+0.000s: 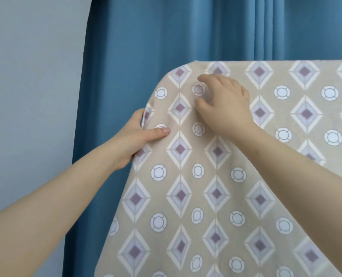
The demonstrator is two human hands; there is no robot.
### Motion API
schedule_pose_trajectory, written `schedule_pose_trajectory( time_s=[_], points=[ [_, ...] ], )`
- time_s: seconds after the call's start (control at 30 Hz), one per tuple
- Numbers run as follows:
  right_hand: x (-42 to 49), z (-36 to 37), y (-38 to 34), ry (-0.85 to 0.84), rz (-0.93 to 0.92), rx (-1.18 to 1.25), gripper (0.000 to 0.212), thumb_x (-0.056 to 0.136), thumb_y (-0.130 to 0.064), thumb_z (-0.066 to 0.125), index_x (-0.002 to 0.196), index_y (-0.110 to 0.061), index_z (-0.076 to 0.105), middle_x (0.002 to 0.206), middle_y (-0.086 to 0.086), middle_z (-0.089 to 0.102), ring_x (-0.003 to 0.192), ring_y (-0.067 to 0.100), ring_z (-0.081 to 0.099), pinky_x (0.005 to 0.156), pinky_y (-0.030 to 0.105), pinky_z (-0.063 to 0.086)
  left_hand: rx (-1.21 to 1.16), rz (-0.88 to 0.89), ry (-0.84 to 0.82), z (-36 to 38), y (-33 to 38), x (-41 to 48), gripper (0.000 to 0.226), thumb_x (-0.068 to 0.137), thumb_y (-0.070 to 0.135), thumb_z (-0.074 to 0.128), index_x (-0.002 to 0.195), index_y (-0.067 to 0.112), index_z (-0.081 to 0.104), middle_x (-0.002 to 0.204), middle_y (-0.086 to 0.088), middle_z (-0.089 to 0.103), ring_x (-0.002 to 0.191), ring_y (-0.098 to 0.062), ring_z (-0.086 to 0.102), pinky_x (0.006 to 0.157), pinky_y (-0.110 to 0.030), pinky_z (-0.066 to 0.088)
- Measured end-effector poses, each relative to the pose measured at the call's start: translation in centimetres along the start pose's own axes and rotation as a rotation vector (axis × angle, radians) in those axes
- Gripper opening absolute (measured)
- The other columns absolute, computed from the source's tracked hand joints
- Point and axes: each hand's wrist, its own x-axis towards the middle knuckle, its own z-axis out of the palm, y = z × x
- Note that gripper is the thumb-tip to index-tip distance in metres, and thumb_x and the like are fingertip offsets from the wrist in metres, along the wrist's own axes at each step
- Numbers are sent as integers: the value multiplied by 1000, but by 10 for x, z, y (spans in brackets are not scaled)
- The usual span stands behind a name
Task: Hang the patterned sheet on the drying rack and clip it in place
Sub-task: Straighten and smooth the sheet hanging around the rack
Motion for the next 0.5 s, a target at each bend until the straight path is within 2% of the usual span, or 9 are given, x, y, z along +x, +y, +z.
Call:
schedule_pose_trajectory(
  time_s=[0.1,0.17,0.23,0.33,0.43,0.5],
  points=[
    [-27,4,6,-25,33,55,42,91,-25,45,132,-29,46,141,-8,40,134,16,28,106,31,15,128,-109,-157,-7,-18,-23,71,66,23,82,125,31,44,113,10,67,97,-10,67,82,-29,53],
    [-45,9,9,-34,65,65,37,90,-25,46,127,-28,50,138,-9,43,131,17,31,102,31,18,225,-205,-316,-12,-28,-37,66,74,20,77,127,37,42,114,16,66,101,-6,65,88,-27,51],
    [-64,18,9,-10,93,112,33,89,-24,47,122,-26,53,134,-8,47,126,19,35,95,28,19,254,-291,-439,-16,-33,-50,55,82,12,69,124,38,44,110,18,68,100,-3,65,84,-22,52],
    [-102,36,4,-14,121,185,35,86,-21,49,120,-24,56,132,-7,49,124,20,37,90,24,18,228,-293,-384,-16,-43,-66,42,83,9,65,119,27,53,109,9,70,100,-11,67,82,-24,54],
    [-140,52,-5,-53,150,215,36,84,-21,49,119,-22,58,133,-6,49,123,21,38,94,27,21,95,-285,-208,-11,-57,-86,35,82,7,65,112,23,57,100,7,73,92,-14,69,72,-25,56],
    [-162,58,-9,-93,184,257,39,80,-23,46,117,-22,59,131,-6,50,122,20,40,96,28,22,59,-310,-186,-9,-73,-103,37,81,3,66,111,23,56,96,7,73,87,-13,70,66,-23,56]
  ],
)
